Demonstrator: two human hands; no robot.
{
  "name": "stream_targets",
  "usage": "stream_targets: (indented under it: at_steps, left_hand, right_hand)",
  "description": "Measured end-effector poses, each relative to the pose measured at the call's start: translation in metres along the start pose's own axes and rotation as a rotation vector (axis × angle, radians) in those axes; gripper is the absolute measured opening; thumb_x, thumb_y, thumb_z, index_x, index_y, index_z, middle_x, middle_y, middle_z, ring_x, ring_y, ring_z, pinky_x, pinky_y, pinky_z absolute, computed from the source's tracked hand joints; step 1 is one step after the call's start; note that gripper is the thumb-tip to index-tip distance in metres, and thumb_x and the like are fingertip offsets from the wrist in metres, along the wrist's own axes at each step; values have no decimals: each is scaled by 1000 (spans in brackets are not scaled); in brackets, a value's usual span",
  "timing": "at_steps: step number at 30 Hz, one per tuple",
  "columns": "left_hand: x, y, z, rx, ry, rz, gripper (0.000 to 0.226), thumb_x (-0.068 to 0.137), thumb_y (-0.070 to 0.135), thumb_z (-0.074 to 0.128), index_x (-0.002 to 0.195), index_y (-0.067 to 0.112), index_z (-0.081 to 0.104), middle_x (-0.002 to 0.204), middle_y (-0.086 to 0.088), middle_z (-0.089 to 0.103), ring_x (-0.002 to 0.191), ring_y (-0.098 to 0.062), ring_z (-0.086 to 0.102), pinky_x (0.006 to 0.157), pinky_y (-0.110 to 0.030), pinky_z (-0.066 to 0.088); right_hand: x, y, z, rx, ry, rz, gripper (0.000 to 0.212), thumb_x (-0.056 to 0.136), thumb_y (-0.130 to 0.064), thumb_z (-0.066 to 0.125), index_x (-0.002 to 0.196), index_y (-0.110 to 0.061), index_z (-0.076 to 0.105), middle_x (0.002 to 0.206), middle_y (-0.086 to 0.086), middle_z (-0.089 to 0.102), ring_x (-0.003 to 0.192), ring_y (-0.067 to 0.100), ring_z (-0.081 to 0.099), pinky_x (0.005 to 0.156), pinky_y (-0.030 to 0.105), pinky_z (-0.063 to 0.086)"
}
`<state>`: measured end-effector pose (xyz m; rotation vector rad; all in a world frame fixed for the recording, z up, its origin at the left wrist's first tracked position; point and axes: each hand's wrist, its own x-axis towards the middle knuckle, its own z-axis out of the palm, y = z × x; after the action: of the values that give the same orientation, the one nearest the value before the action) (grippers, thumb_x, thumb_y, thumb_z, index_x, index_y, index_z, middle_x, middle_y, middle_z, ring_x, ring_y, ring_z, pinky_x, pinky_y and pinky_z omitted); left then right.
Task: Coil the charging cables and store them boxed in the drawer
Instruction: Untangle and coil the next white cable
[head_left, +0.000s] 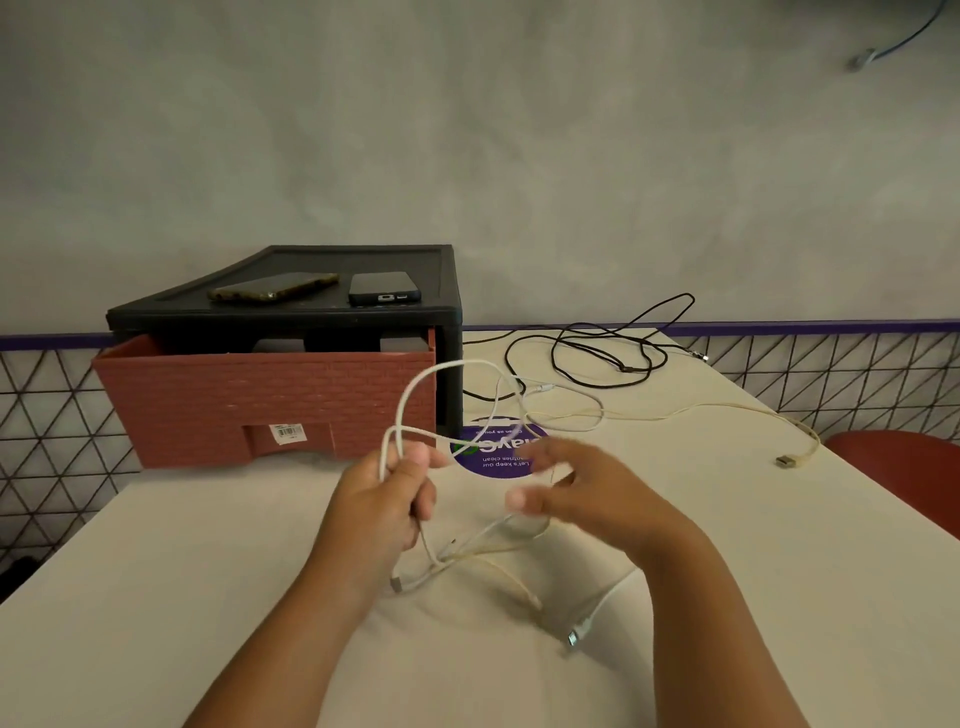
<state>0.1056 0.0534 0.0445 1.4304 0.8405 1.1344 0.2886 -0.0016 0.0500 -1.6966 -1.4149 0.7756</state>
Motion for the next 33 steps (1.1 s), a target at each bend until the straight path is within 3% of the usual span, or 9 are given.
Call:
stream_targets:
  at_steps: [2, 5, 14, 19, 21, 23, 27, 30, 33]
  left_hand:
    - [1, 0, -3, -17, 48, -2, 28, 98, 21, 41, 80, 11, 60, 45, 5, 44, 35, -5, 26, 36, -16, 22]
    - [1, -1, -2, -39, 48, -28, 30, 99, 23, 39, 82, 10, 60, 45, 7, 44, 33, -4, 26, 34, -14, 22]
    - [3, -2, -2, -47, 12, -16, 30, 100, 23, 37, 83, 10, 59, 45, 5, 45, 32, -4, 28, 34, -15, 25]
    - [2, -4, -6, -41, -68, 9, 31, 98, 25, 38, 83, 10, 60, 44, 4, 37, 33, -4, 27, 35, -15, 26]
    - [0, -1, -5, -113, -163, -10, 31, 90, 31, 41, 81, 7, 59, 42, 2, 30, 32, -5, 22, 34, -15, 23]
    - [-4, 3, -4, -193, -253, -46, 34, 82, 35, 42, 77, 6, 60, 41, 2, 26, 31, -4, 18, 34, -13, 20]
    - [-8, 9, -14, -497, -414, -80, 37, 79, 43, 49, 67, 15, 69, 36, 6, 28, 29, -4, 21, 35, -12, 23]
    - [3, 12, -27, -933, -728, -90, 40, 99, 36, 40, 110, 2, 58, 57, -4, 39, 47, -15, 34, 50, -26, 32]
    - [1, 16, -44, -1006, -612, -115, 53, 104, 35, 15, 123, -4, 44, 71, -10, 36, 55, -20, 30, 61, -31, 27]
  right_hand:
    - [-1, -3, 9, -210, -231, 10, 28, 65, -42, 80, 86, -26, 70, 80, -11, 62, 69, 1, 53, 69, 18, 41]
    - [5, -1, 24, -302, -279, -7, 10, 80, -23, 69, 83, -13, 72, 75, -2, 64, 69, 7, 52, 68, 21, 42]
    - [-3, -14, 24, -76, -603, -19, 21, 82, -6, 57, 80, -24, 67, 73, -7, 65, 61, 9, 51, 57, 16, 37]
    - [3, -11, 23, 164, -261, -63, 19, 87, -5, 60, 75, -19, 66, 61, -2, 60, 51, 10, 44, 51, 17, 38]
    - [8, -8, 23, 219, -46, -102, 22, 87, -3, 59, 76, -20, 68, 65, 0, 59, 56, 12, 45, 55, 17, 39]
    - [11, -6, 25, 35, 72, -118, 27, 85, -3, 57, 82, -27, 70, 78, 0, 63, 66, 16, 52, 61, 18, 41]
    - [14, -5, 38, -302, 53, -114, 42, 81, -4, 52, 115, -25, 64, 135, -7, 50, 121, 10, 47, 87, 12, 30]
    - [17, 0, 41, -361, -17, -46, 48, 84, -9, 53, 129, -25, 54, 146, -4, 37, 129, 15, 40, 99, 18, 30]
    - [20, 9, 43, -414, -128, 61, 54, 85, -15, 57, 137, -26, 46, 147, -3, 34, 131, 17, 38, 103, 24, 31]
